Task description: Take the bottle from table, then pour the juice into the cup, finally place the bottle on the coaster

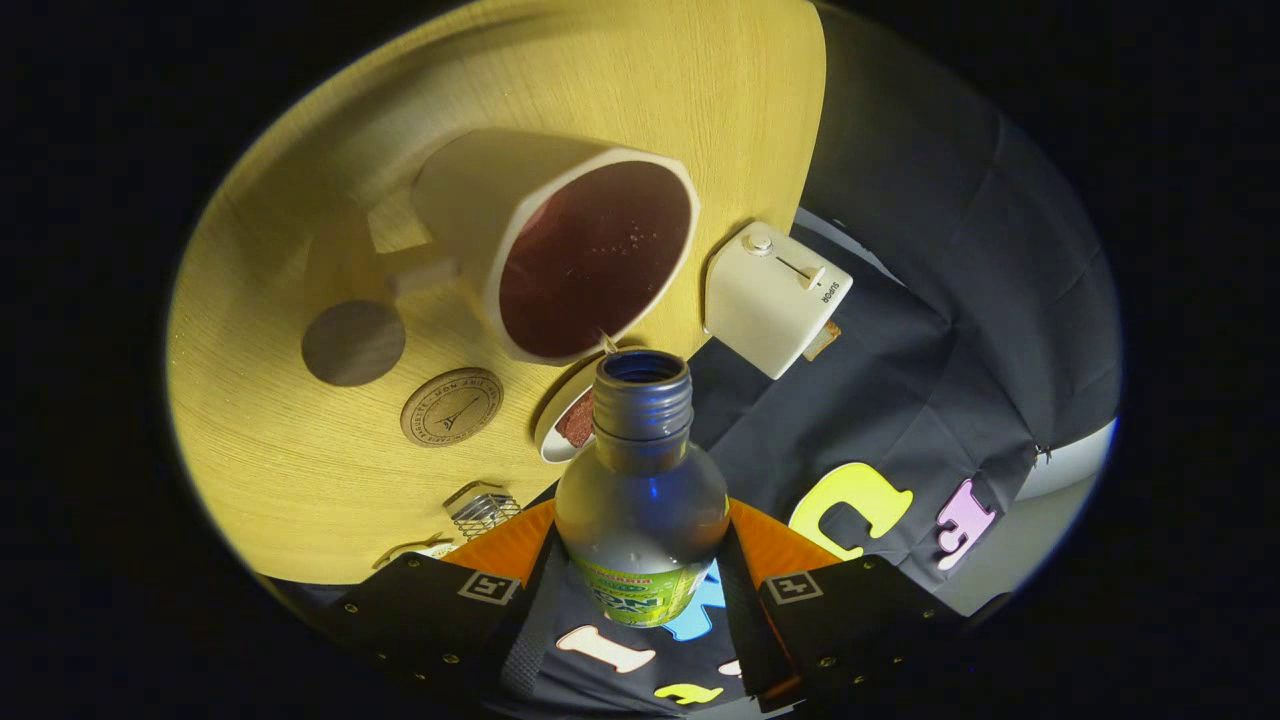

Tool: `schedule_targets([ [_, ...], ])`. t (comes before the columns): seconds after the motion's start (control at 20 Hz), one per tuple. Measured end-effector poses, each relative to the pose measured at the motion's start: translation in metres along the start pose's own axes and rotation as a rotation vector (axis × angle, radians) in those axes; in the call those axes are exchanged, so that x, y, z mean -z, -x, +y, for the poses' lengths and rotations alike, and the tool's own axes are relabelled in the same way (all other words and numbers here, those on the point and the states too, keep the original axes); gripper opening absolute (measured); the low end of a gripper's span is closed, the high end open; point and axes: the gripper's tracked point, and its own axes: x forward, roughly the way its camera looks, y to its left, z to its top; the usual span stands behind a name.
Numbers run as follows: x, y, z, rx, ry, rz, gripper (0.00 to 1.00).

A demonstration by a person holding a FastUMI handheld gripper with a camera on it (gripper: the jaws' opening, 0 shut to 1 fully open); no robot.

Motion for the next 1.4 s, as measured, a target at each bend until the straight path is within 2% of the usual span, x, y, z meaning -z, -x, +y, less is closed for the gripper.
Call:
schedule_targets([
  [0.75,-0.007,-0.003,-0.003,0.002,0.011,-0.014,0.74],
  [1.4,-0.01,0.004,0.005,-0.01,-0.107,-0.028,0.74],
])
